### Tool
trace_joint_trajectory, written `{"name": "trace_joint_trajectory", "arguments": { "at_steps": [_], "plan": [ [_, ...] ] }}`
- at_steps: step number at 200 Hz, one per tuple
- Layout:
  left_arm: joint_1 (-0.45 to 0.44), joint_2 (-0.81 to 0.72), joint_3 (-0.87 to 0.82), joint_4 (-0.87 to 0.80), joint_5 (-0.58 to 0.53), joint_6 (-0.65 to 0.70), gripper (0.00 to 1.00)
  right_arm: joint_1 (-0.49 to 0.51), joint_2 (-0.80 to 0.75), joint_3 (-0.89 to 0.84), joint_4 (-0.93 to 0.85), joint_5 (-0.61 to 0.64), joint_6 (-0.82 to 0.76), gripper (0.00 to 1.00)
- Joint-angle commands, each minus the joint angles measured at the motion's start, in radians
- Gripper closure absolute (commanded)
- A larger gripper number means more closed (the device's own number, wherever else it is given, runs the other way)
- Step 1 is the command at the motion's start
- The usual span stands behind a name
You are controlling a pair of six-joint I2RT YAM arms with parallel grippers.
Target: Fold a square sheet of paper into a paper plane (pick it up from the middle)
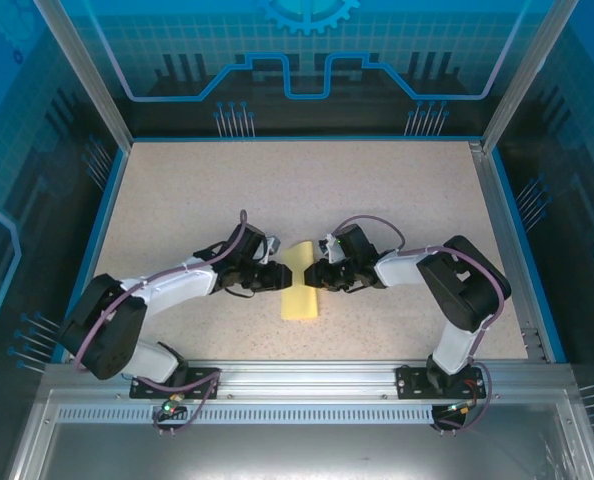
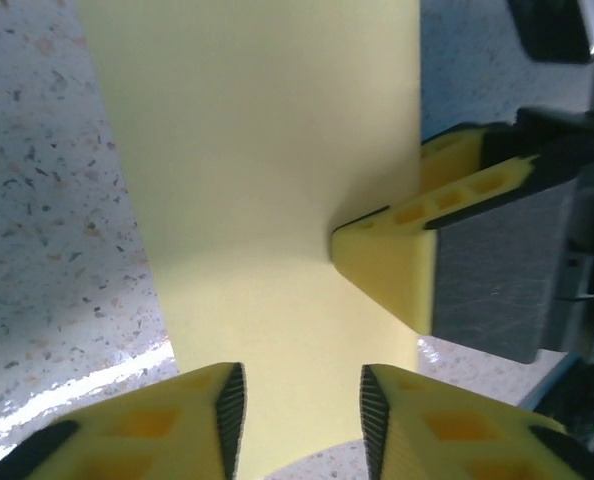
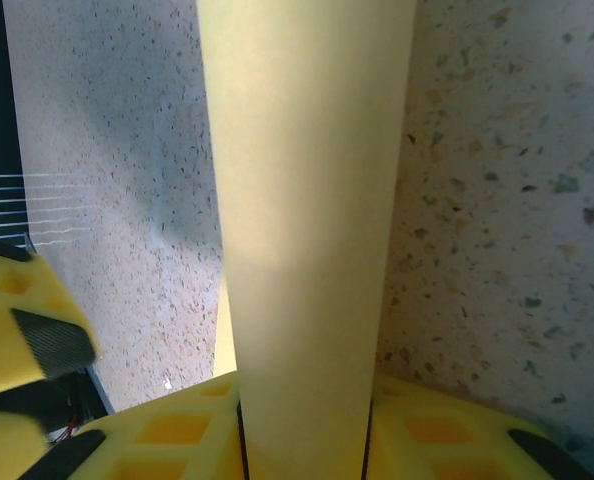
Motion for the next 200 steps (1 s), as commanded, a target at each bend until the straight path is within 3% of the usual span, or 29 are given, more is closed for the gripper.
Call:
{"name": "trace_joint_trajectory", "arguments": {
  "at_steps": [1, 84, 108, 153, 200],
  "plan": [
    [-0.020, 0.031, -0.028, 0.045, -0.038, 0.013, 0.68, -0.013, -0.002, -0.023, -0.032, 0.008, -0.021, 0.69],
    [-0.061, 0.174, -0.008, 0.087, -0.066, 0.029, 0.84, -0.013, -0.027, -0.010, -0.067, 0.032, -0.027, 0.67],
    [-0.065, 0.196, -0.005, 0.086, -0.066, 0.037, 0.86, -0.004, -0.040, 0.002, -0.106, 0.052, -0.039, 0.61],
    [-0.066, 0.220, 0.008, 0.079, -0.062, 0.049, 0.86, 0.009, -0.106, 0.050, -0.275, 0.170, -0.087, 0.49],
    [-0.068, 0.222, 0.017, 0.089, -0.046, 0.044, 0.85, 0.050, -0.157, 0.121, -0.459, 0.334, -0.118, 0.46]
  ]
}}
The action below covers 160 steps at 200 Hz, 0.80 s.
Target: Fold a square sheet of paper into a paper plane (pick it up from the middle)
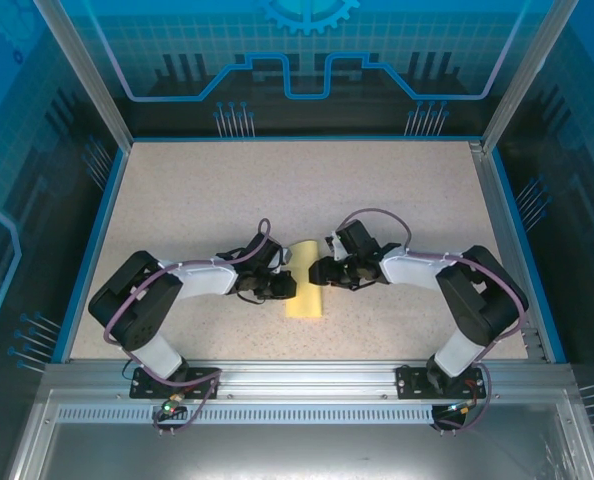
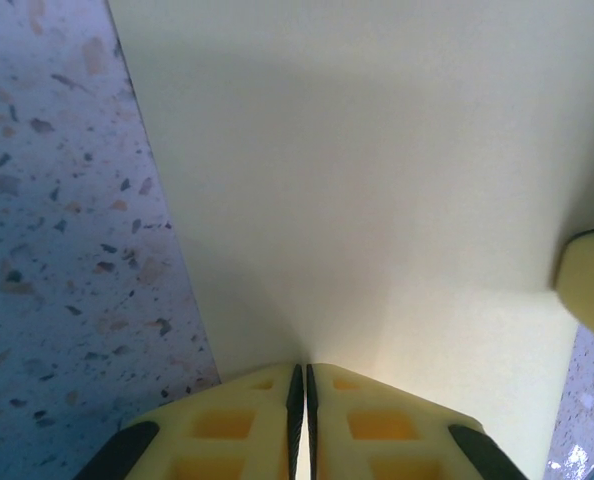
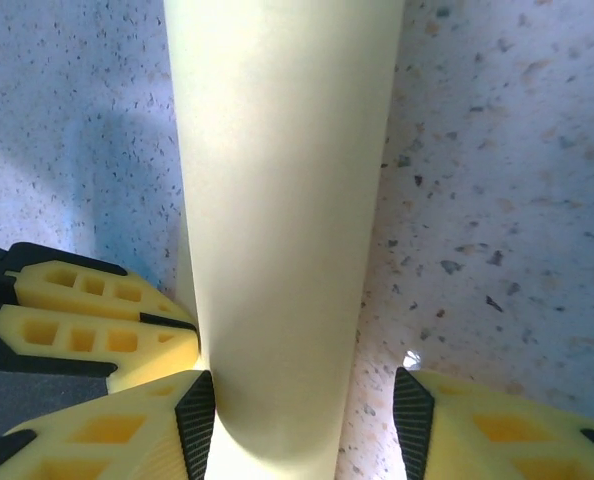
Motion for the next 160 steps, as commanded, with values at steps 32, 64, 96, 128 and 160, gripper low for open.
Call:
{"name": "trace_joint_trajectory", "arguments": {
  "at_steps": [32, 64, 96, 128, 160],
  "plan": [
    [-0.012, 0.023, 0.013, -0.016, 0.004, 0.017, 0.84, 0.073, -0.018, 0.123, -0.220, 0.203, -0.051, 0.46],
    [-0.012, 0.008, 0.019, -0.018, 0.012, 0.015, 0.81, 0.081, 0.024, 0.149, -0.228, 0.225, -0.044, 0.46],
    [-0.012, -0.004, 0.015, -0.012, 0.021, 0.011, 0.79, 0.097, 0.067, 0.184, -0.260, 0.255, -0.054, 0.47],
    [-0.012, -0.010, 0.013, -0.003, 0.033, 0.003, 0.79, 0.102, 0.087, 0.192, -0.250, 0.254, -0.052, 0.48],
    [-0.012, -0.032, 0.014, -0.005, 0.044, 0.000, 0.79, 0.101, 0.103, 0.204, -0.278, 0.277, -0.066, 0.54]
  ]
}}
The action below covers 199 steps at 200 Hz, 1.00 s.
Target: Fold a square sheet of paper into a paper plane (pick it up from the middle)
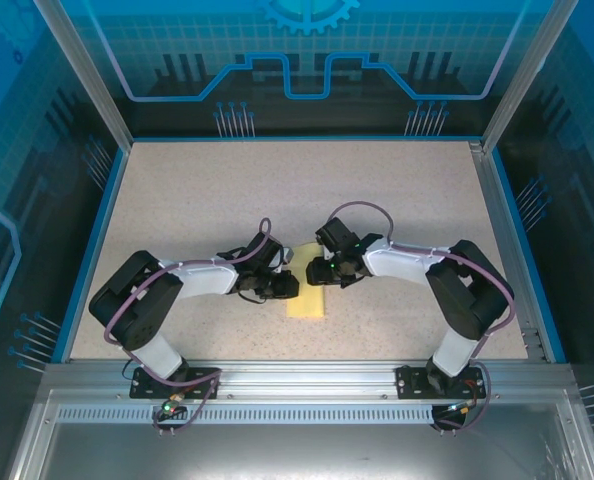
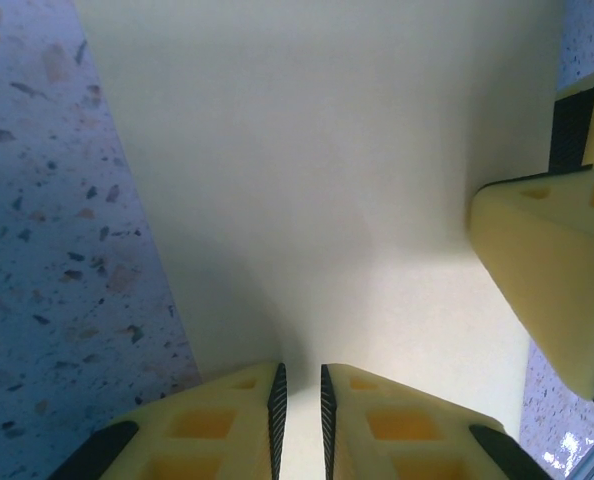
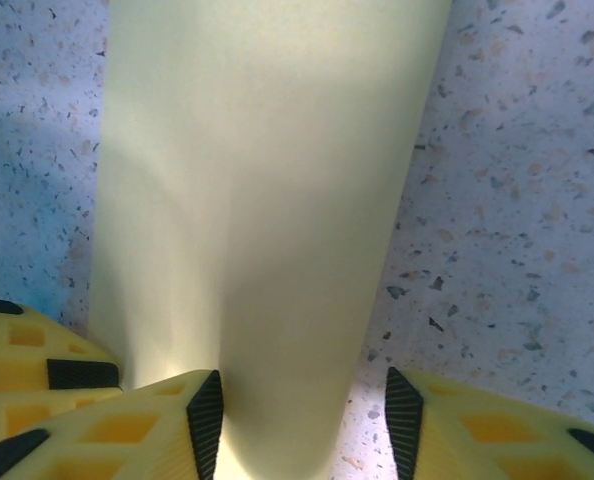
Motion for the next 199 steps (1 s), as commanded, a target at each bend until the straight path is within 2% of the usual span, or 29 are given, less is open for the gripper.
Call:
{"name": "trace_joint_trajectory", "arguments": {
  "at_steps": [1, 56, 104, 199],
  "plan": [
    [-0.010, -0.035, 0.007, -0.013, 0.023, 0.001, 0.79, 0.010, 0.024, 0.035, -0.048, 0.039, -0.021, 0.54],
    [-0.010, -0.140, 0.040, -0.109, -0.007, 0.024, 0.79, 0.010, 0.036, 0.043, -0.066, 0.047, -0.039, 0.62],
    [-0.008, -0.177, 0.080, -0.215, -0.086, 0.074, 0.78, 0.011, 0.036, 0.041, -0.069, 0.048, -0.043, 0.63],
    [-0.003, -0.183, 0.075, -0.207, -0.102, 0.067, 0.78, -0.008, 0.002, -0.032, 0.025, -0.007, 0.028, 0.66]
  ]
}}
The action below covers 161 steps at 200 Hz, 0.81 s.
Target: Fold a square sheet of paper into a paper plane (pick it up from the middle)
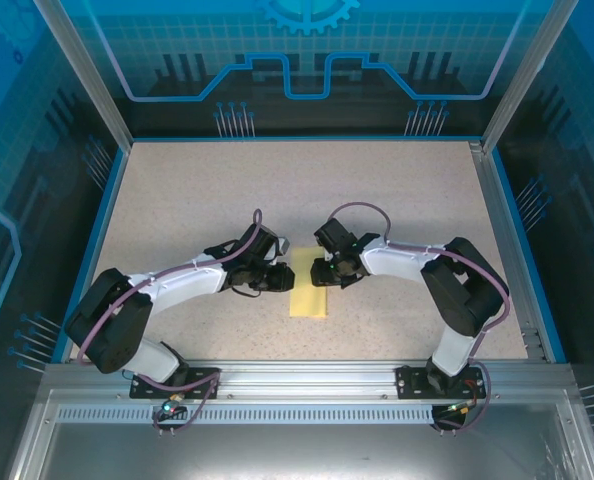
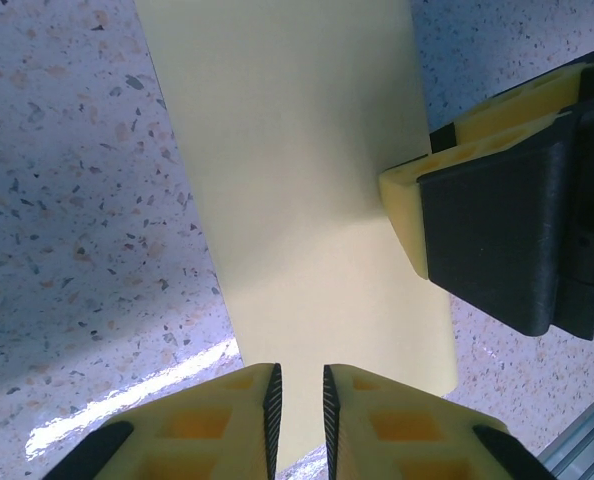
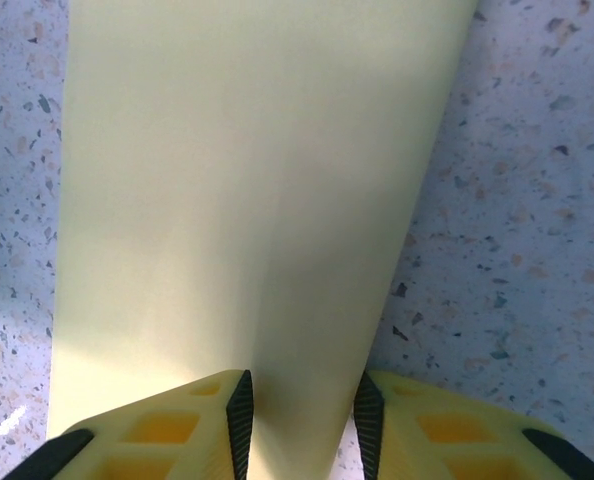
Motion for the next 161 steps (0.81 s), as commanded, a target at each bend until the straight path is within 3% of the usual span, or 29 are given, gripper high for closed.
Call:
{"name": "trace_joint_trajectory", "arguments": {
  "at_steps": [1, 161],
  "plan": [
    [-0.001, -0.022, 0.017, -0.018, -0.018, 0.014, 0.78, -0.008, -0.025, -0.037, 0.038, -0.040, 0.035, 0.66],
    [0.036, -0.106, -0.038, 0.000, -0.074, -0.019, 0.79, -0.047, -0.036, -0.087, 0.102, -0.108, 0.047, 0.68]
  ]
}}
